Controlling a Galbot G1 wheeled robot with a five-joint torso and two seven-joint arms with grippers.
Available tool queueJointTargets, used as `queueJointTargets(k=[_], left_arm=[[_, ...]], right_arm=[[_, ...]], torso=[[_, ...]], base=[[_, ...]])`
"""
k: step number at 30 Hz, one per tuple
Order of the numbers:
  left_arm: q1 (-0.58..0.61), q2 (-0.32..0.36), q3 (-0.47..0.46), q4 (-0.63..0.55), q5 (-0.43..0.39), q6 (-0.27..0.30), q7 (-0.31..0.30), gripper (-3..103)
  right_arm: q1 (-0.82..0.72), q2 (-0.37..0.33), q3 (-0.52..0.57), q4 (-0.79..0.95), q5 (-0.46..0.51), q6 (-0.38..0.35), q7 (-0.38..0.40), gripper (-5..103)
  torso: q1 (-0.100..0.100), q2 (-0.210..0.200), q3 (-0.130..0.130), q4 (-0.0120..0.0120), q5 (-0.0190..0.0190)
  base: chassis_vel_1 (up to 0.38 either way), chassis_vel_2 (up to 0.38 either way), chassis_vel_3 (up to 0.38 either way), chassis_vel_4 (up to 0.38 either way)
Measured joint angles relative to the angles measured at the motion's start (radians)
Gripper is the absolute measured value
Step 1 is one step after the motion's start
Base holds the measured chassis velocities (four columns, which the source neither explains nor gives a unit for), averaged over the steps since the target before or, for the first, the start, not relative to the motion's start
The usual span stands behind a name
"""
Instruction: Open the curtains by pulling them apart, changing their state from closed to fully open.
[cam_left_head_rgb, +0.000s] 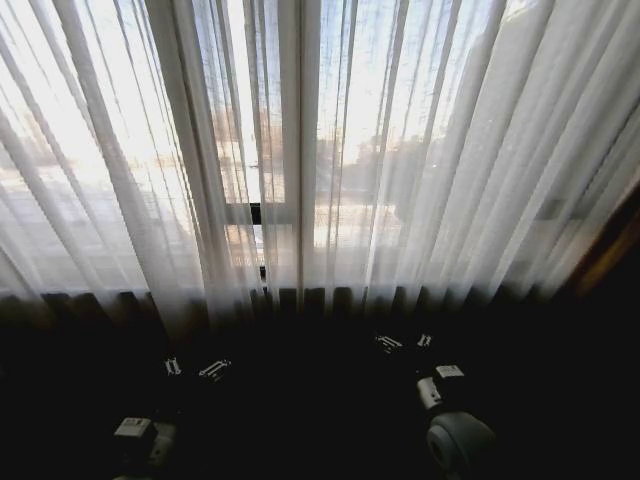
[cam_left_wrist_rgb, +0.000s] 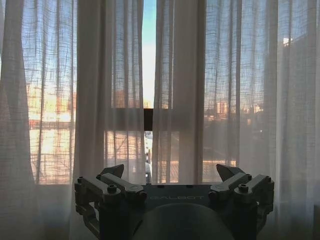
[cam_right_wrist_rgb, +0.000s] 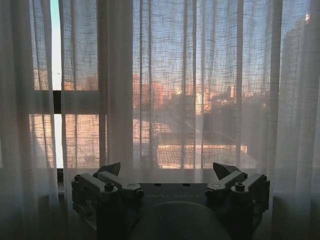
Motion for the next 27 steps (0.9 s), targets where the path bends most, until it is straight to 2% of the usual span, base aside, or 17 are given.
queueJointTargets(k=[17, 27], left_arm=[[0.020, -0.004, -0.007, -0.007, 0.003, -0.027, 0.017, 100], [0.015, -0.004, -0.008, 0.004, 0.003, -0.044, 0.027, 100]], right_arm=[[-0.013, 0.007, 0.006, 0.000, -0.002, 0.008, -0.006, 100], [-0.016, 0.009, 0.004, -0.004, -0.004, 0.009, -0.006, 100]], torso=[[0.000, 0.000, 0.000, 0.0001, 0.0000], [0.000, 0.000, 0.000, 0.0000, 0.0000]], base=[[0.000, 0.000, 0.000, 0.000], [-0.094, 0.150, 0.085, -0.154]])
